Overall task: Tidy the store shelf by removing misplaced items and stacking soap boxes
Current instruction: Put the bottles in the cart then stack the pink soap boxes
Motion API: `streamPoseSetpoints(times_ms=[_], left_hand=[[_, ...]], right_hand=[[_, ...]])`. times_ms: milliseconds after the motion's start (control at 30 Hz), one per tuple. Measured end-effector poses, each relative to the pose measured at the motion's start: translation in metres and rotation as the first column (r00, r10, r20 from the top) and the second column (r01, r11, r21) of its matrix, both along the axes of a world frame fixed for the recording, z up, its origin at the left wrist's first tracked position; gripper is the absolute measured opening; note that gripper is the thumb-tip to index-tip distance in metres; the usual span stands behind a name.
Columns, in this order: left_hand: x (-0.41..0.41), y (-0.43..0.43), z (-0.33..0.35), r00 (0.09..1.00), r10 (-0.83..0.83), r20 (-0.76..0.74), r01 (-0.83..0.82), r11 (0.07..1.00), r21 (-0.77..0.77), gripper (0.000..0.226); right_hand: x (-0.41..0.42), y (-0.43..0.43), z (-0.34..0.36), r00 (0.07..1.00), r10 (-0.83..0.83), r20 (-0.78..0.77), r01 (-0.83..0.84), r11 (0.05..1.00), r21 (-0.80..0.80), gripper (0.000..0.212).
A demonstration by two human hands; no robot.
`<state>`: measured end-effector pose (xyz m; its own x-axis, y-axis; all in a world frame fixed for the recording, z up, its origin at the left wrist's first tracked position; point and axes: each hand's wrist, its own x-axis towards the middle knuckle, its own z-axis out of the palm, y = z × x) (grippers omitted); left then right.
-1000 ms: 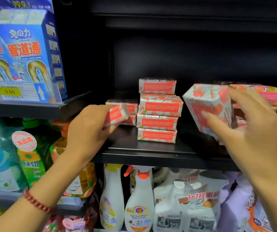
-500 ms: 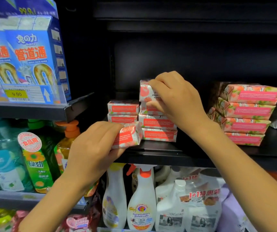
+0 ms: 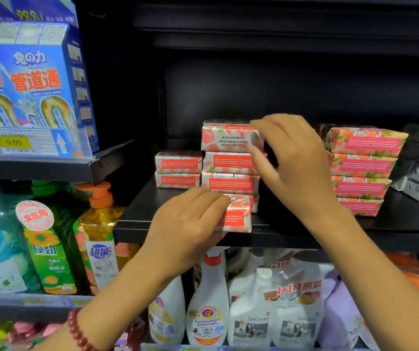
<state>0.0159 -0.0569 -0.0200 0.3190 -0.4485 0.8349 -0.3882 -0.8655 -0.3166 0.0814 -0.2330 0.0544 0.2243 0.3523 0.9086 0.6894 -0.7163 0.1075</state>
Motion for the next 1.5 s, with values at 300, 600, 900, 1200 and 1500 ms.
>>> streamPoseSetpoints(times_ms=[300,600,900,1200,1500], left_hand=[[0.011,-0.011,-0.005,0.991,0.005,-0.133,-0.006,1.000,-0.004,0.047],[0.014,-0.013,-0.009,0.981,-0.054,-0.188,0.034,0.994,-0.105,0.036],[0.021,-0.015,-0.002,0.950,-0.039,-0.311,-0.009,0.988,-0.153,0.031],[0.035,-0.014,0.008,0.889,-0.029,-0.457,-0.095,0.965,-0.246,0.037],[0.016,0.005,-0.001,0.904,0.007,-0.427,-0.171,0.922,-0.348,0.055]], right_hand=[[-0.022,-0.069,-0.079,0.828,-0.059,-0.558,-0.018,0.991,-0.131,0.054],[-0.028,-0.069,-0.108,0.859,-0.092,-0.503,0.051,0.994,-0.095,0.046],[-0.029,-0.068,-0.110,0.848,-0.102,-0.520,0.072,0.994,-0.078,0.043],[-0.032,-0.066,-0.108,0.832,-0.111,-0.544,0.082,0.994,-0.078,0.043],[-0.032,-0.046,-0.077,0.853,0.050,-0.519,-0.012,0.997,0.075,0.031]])
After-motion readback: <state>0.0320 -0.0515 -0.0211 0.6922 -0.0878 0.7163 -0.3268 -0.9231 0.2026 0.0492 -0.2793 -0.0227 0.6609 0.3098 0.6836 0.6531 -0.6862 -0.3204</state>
